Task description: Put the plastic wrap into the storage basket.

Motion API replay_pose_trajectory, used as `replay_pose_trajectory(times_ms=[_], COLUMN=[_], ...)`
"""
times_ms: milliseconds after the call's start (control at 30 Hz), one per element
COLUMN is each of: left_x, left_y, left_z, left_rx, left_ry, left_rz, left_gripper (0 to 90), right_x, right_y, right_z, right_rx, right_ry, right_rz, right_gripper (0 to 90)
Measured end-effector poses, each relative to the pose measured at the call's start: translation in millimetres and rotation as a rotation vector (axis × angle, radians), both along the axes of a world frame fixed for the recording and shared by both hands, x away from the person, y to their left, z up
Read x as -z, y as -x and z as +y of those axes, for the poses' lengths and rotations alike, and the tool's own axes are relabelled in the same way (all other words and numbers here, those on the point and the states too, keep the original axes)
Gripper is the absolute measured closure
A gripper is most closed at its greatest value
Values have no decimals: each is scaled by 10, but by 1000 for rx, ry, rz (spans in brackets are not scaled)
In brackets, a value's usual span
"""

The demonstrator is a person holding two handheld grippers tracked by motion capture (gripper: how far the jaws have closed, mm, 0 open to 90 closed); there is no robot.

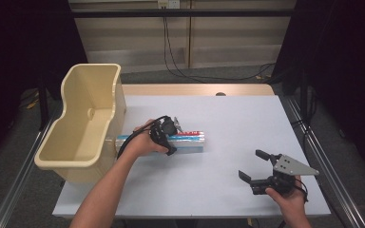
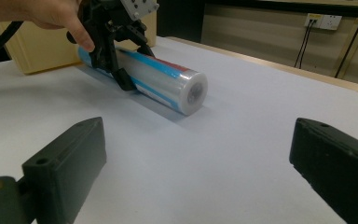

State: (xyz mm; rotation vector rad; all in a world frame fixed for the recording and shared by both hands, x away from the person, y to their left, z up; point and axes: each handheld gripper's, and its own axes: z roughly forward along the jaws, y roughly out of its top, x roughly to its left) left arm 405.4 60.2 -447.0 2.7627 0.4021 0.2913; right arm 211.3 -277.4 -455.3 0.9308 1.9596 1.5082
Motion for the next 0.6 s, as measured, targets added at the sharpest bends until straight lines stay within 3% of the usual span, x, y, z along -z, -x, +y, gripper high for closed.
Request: replay_pose_trajectory(times_ms=[100,300,433,600], left_x=[-11,-42,-32,-23], left_y=[24,71,70,87], left_z=[-11,-19,21,96], left_rx=[-34,-97,-98,-53], left_ry=[13,50,79,104], left_rz=[42,186,196,176], left_gripper=[235,250,246,253], right_x=[0,-1,-2,-4], right_y=[-2,-6,-8,1], right_z=[-5,-3,-3,-13], right_rx=[0,-1,2,1], right_ry=[1,0,-1,-2], right_rz=[1,0,1,2], right_gripper=[34,34,34,34])
